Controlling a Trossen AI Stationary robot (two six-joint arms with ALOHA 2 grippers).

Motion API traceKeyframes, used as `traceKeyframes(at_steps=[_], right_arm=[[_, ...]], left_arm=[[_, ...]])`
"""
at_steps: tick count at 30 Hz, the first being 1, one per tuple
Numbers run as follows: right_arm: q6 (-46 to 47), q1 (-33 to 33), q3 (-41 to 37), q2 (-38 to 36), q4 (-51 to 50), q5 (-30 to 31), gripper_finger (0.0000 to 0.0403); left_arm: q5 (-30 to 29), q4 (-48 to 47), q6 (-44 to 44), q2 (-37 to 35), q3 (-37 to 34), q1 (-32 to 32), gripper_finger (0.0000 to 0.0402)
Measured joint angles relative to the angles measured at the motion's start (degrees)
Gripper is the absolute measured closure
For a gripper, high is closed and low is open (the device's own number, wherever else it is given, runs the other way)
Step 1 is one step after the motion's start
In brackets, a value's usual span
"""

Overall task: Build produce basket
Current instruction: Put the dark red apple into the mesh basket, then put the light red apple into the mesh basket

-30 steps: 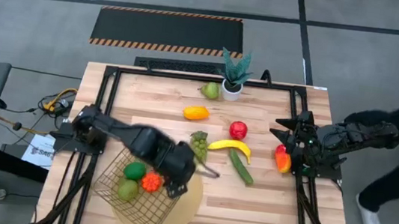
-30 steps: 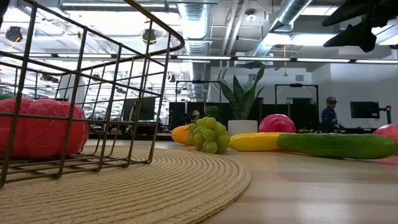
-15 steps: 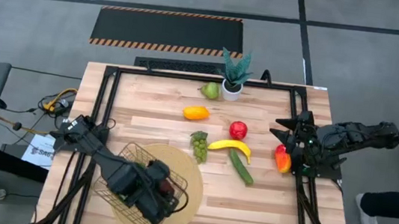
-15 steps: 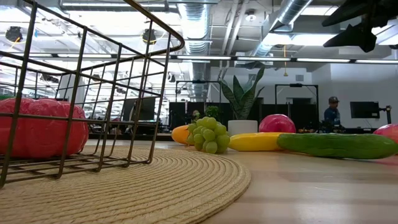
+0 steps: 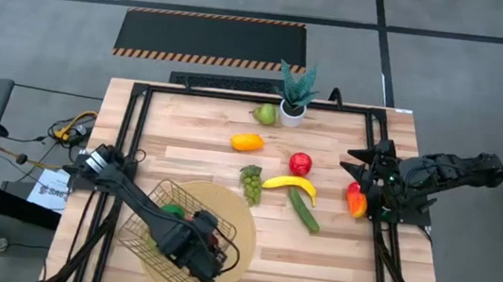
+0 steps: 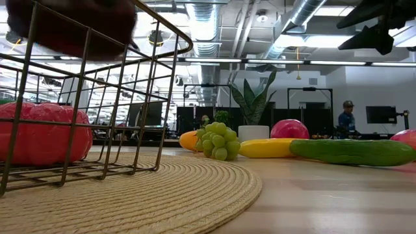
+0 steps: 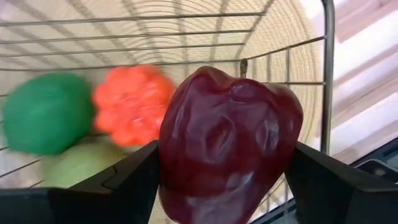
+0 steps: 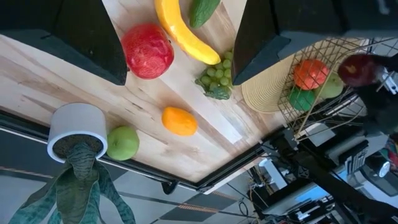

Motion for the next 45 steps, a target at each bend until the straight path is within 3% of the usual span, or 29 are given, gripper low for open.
traceKeyframes(at_steps=[13,20,29,37,42,45], right_arm=[[-0.01,0.00,0.00,0.00,-1.49,0.00,0.0092],[-0.02,0.00,0.00,-0.02,-1.55,-0.02,0.0092],[-0.08,0.00,0.00,-0.01,-1.58,-0.02,0.0092],[-0.49,0.00,0.02,0.00,-1.58,-0.02,0.0092],[-0.49,0.00,0.02,-0.02,-1.56,-0.02,0.0092],[-0.49,0.02,0.02,-0.02,-1.41,-0.02,0.0092]], left_arm=[[2.90,14.68,5.98,0.03,-11.80,4.25,0.0119],[3.43,16.60,5.37,0.03,-15.48,5.67,0.0107],[2.54,17.01,5.78,0.03,-15.50,6.93,0.0036],[6.13,16.67,8.22,-0.13,-14.61,8.10,0.0007],[7.50,14.69,12.11,-5.35,-11.15,9.54,0.0006],[4.94,11.62,11.21,-10.25,-9.84,11.38,0.0006]])
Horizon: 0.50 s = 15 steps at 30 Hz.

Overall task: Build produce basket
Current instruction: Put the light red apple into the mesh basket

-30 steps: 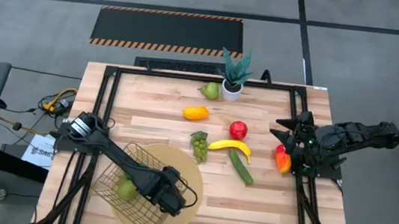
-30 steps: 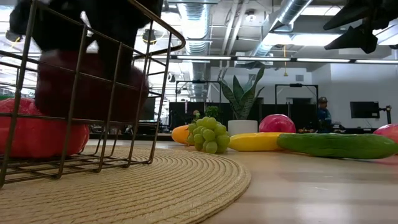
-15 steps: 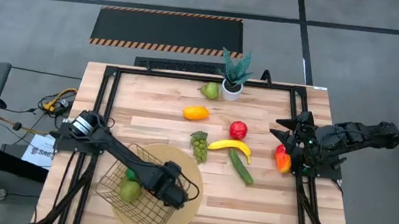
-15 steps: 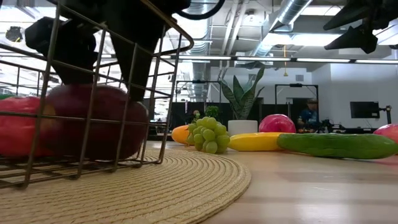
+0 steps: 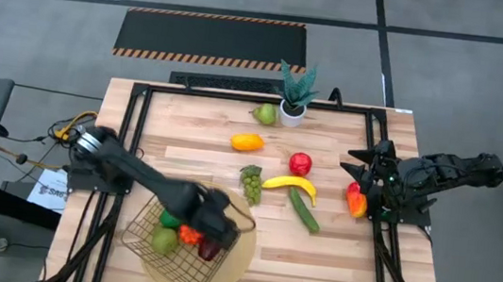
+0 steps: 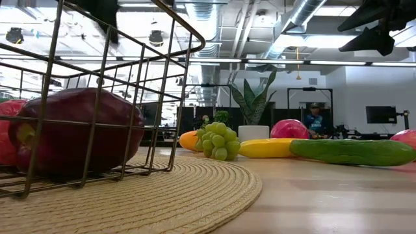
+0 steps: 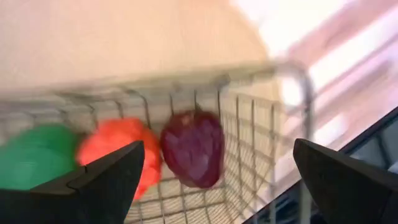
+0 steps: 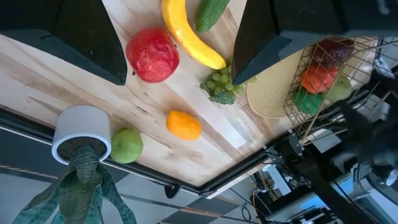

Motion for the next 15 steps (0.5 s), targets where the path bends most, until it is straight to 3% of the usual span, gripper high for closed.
traceKeyframes(at_steps=[4,7,15], right_arm=[[0.02,-0.02,0.00,0.00,0.08,0.00,0.0092],[0.00,-0.02,0.00,0.00,0.02,0.00,0.0092],[0.02,-0.07,0.02,0.00,-0.44,-0.06,0.0092]], left_arm=[[-8.31,1.74,0.35,-6.22,0.72,3.98,0.0006],[-12.47,7.07,6.75,-7.30,0.68,8.97,0.0006],[-11.01,25.92,21.87,-2.16,0.53,23.56,0.0006]])
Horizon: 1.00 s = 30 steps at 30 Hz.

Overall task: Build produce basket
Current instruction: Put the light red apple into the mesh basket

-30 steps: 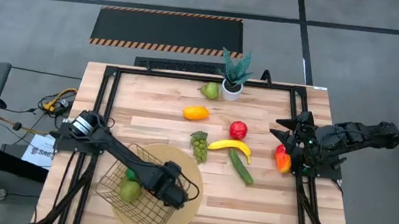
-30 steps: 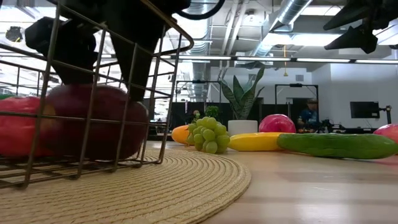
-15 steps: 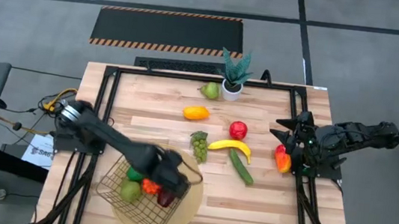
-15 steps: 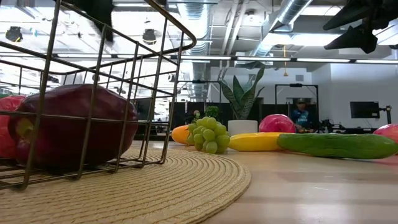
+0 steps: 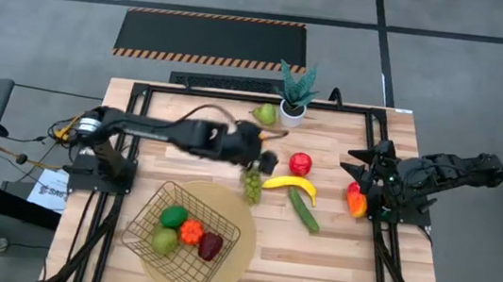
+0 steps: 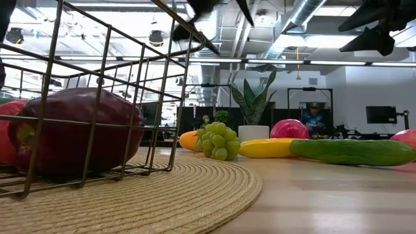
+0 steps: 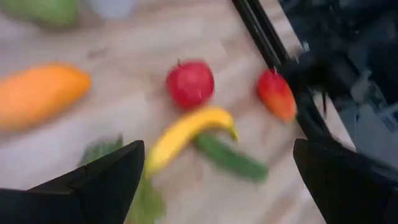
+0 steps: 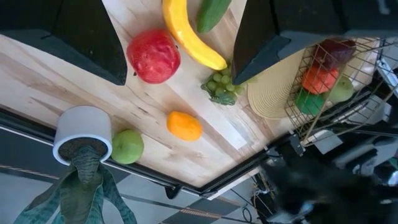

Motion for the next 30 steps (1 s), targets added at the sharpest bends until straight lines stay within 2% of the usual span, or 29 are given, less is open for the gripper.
traceKeyframes(at_steps=[6,9,15,20,23,27,30], right_arm=[[0.01,0.00,0.02,-0.02,-1.14,0.01,0.0092],[0.02,-0.04,0.02,0.00,-1.19,0.01,0.0092],[0.87,-0.15,0.02,0.00,-2.27,0.33,0.0092],[4.93,-1.99,-1.47,1.33,-6.23,2.19,0.0092],[6.11,-4.21,-3.57,3.42,-5.27,1.54,0.0092],[9.86,-8.74,-6.49,9.12,-5.01,-0.15,0.0092],[8.06,-13.37,-7.64,14.29,-3.04,-0.03,0.0092]], left_arm=[[3.49,8.98,4.35,6.69,0.00,6.26,0.0006],[5.23,12.66,5.31,9.59,0.00,7.69,0.0006],[4.89,16.85,5.59,14.89,0.97,8.60,0.0006],[6.13,14.24,6.31,18.89,4.45,8.12,0.0006],[5.92,13.19,6.26,19.28,5.32,7.96,0.0006],[4.34,10.05,5.48,18.56,5.39,7.91,0.0006],[4.43,8.97,5.28,17.67,5.48,7.90,0.0006]])
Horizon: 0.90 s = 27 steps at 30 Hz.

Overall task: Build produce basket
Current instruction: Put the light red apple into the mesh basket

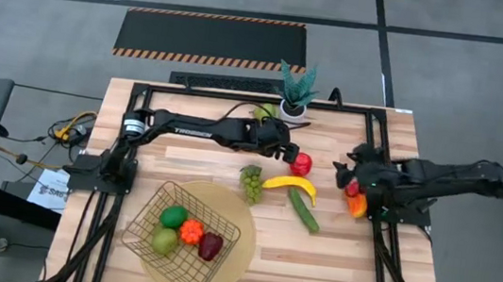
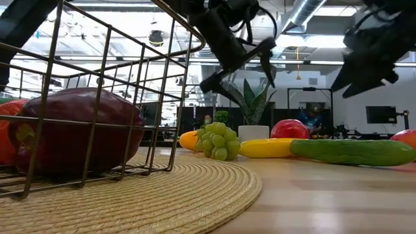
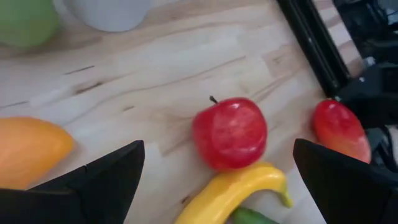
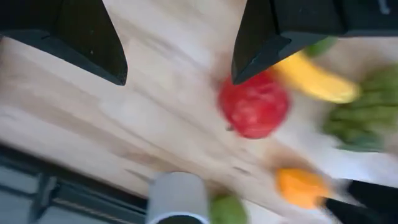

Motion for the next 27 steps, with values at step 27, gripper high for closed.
traceKeyframes(at_steps=[27], right_arm=[[-28.45,-23.16,-2.51,31.24,49.03,-30.87,0.0092]], left_arm=[[3.18,-6.77,1.91,-1.43,-0.04,-0.70,0.0006]])
